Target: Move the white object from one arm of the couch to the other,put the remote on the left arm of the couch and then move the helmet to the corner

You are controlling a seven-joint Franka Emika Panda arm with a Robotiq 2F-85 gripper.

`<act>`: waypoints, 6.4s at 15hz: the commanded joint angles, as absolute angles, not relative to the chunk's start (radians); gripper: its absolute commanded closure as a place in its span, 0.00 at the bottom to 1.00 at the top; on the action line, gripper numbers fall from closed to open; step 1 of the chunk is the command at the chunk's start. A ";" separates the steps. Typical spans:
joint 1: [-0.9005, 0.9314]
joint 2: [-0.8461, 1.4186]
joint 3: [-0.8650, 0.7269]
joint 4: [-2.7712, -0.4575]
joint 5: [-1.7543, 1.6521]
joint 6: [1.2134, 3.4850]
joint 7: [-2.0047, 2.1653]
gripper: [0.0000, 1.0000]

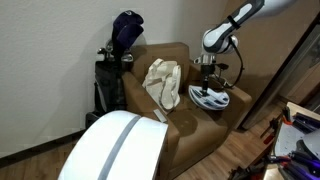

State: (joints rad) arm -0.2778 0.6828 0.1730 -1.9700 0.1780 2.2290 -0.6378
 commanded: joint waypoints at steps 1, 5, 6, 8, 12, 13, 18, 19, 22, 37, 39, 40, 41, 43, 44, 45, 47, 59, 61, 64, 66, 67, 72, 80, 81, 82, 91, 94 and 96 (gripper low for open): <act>-0.279 0.708 0.156 -1.932 0.203 2.182 -0.698 0.65; -0.301 0.772 0.161 -1.865 0.212 2.137 -0.758 0.65; -0.300 0.775 0.165 -1.863 0.213 2.137 -0.759 0.89; -0.341 0.820 0.200 -1.790 0.235 1.968 -0.858 0.89; -0.337 0.906 0.185 -1.650 0.236 1.748 -0.996 0.90; -0.331 0.931 0.181 -1.608 0.226 1.696 -1.030 0.90; -0.301 0.971 0.148 -1.552 0.231 1.586 -1.090 0.65; -0.301 0.987 0.148 -1.532 0.231 1.569 -1.099 0.65; -0.308 1.063 0.158 -1.440 0.231 1.428 -1.123 0.90; -0.351 1.317 0.151 -1.087 0.271 0.952 -1.366 0.90; -0.386 1.324 0.151 -1.077 0.339 0.946 -1.368 0.89; -0.402 1.327 0.146 -1.072 0.371 0.947 -1.363 0.89; -0.423 1.340 0.140 -1.058 0.400 0.936 -1.359 0.89; -0.468 1.356 0.123 -1.040 0.465 0.951 -1.338 0.89; -0.490 1.361 0.117 -1.038 0.500 0.962 -1.331 0.89; -0.512 1.376 0.114 -1.025 0.536 0.946 -1.312 0.90; -0.492 1.350 0.097 -1.066 0.508 0.977 -1.351 0.65; -0.481 1.513 0.155 -0.957 0.682 0.838 -1.284 0.90; -0.459 1.470 0.140 -1.026 0.671 0.861 -1.338 0.89; -0.424 1.479 0.118 -0.988 0.650 0.950 -1.363 0.89; -0.410 1.479 0.112 -0.975 0.632 1.001 -1.388 0.89; -0.410 1.479 0.115 -0.979 0.633 1.002 -1.381 0.89; -0.412 1.478 0.121 -1.001 0.641 0.989 -1.357 0.90; -0.407 1.479 0.107 -0.999 0.640 1.007 -1.334 0.90; -0.406 1.479 0.104 -0.998 0.635 0.999 -1.326 0.90; -0.407 1.479 0.104 -1.000 0.636 0.993 -1.324 0.90; -0.413 1.480 0.108 -1.004 0.647 1.032 -1.353 0.90; -0.417 1.469 0.101 -1.032 0.681 1.069 -1.331 0.90; -0.419 1.469 0.097 -1.047 0.696 1.054 -1.285 0.90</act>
State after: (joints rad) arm -0.4059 1.4797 0.0967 -1.0112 0.6568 1.0572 -1.3463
